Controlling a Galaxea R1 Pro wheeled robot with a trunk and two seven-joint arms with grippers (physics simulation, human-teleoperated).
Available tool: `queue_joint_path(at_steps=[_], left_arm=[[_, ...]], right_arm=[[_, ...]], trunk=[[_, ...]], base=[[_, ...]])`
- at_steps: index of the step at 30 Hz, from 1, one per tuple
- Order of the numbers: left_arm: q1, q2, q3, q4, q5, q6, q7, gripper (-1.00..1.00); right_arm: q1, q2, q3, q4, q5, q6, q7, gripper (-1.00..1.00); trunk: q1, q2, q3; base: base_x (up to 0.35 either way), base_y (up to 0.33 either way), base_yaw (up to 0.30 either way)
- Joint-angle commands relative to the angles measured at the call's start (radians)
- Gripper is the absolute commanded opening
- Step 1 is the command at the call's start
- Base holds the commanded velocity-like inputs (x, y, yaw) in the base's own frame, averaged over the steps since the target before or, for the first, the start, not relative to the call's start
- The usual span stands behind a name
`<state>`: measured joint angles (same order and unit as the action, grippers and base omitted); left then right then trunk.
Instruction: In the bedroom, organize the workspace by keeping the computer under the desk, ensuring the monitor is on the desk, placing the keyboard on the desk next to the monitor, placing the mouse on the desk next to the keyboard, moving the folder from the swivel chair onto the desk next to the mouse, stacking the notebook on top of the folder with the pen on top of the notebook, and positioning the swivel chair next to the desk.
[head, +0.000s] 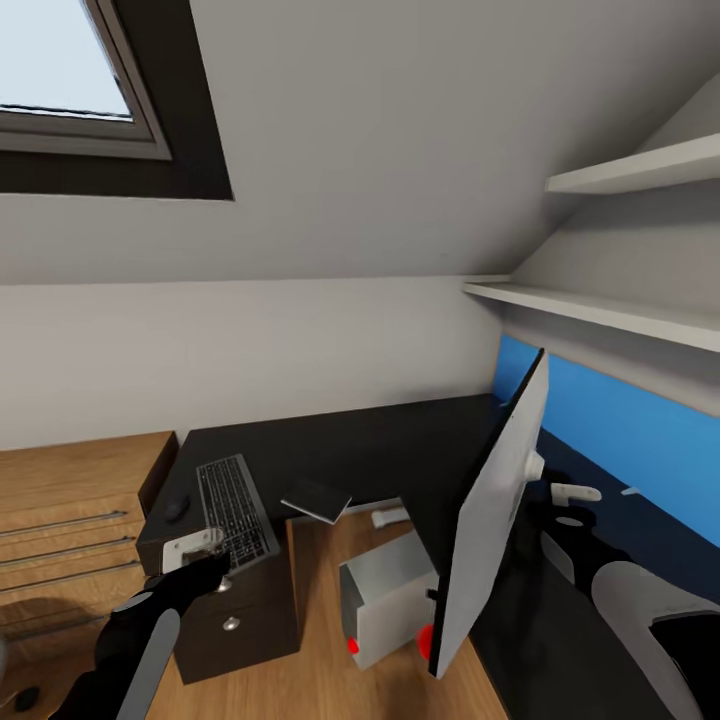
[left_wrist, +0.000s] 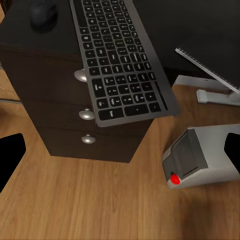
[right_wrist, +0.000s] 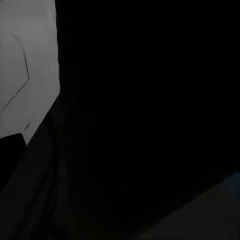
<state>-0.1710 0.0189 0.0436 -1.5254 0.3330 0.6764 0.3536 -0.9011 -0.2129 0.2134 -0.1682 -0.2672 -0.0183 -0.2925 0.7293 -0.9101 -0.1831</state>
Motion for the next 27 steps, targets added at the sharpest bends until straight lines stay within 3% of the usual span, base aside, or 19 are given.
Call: queue_joint_path(at_steps=[1, 9, 10, 27], left_arm=[[-0.001, 0.000, -0.001, -0.001, 0.011, 0.003, 0.008, 1.00], [-0.001, 0.000, 0.000, -0.001, 0.011, 0.005, 0.008, 1.00], [-0.001, 0.000, 0.000, -0.001, 0.011, 0.005, 0.008, 1.00], [-0.001, 0.001, 0.001, -0.001, 0.011, 0.005, 0.008, 1.00]], right_arm=[[-0.001, 0.000, 0.012, 0.000, -0.012, -0.002, -0.004, 1.00], [-0.001, 0.000, 0.012, 0.001, -0.012, -0.002, -0.004, 1.00], [-0.001, 0.000, 0.012, 0.000, -0.012, -0.002, -0.004, -1.00], [-0.001, 0.002, 0.016, -0.005, -0.011, -0.008, -0.003, -1.00]], trunk=[[0.001, -0.001, -0.001], [0.001, -0.001, -0.001], [0.001, -0.001, -0.001], [0.001, -0.001, -0.001]], base=[[0.203, 0.000, 0.000], [0.054, 0.000, 0.000], [0.006, 0.000, 0.000], [0.001, 0.000, 0.000]])
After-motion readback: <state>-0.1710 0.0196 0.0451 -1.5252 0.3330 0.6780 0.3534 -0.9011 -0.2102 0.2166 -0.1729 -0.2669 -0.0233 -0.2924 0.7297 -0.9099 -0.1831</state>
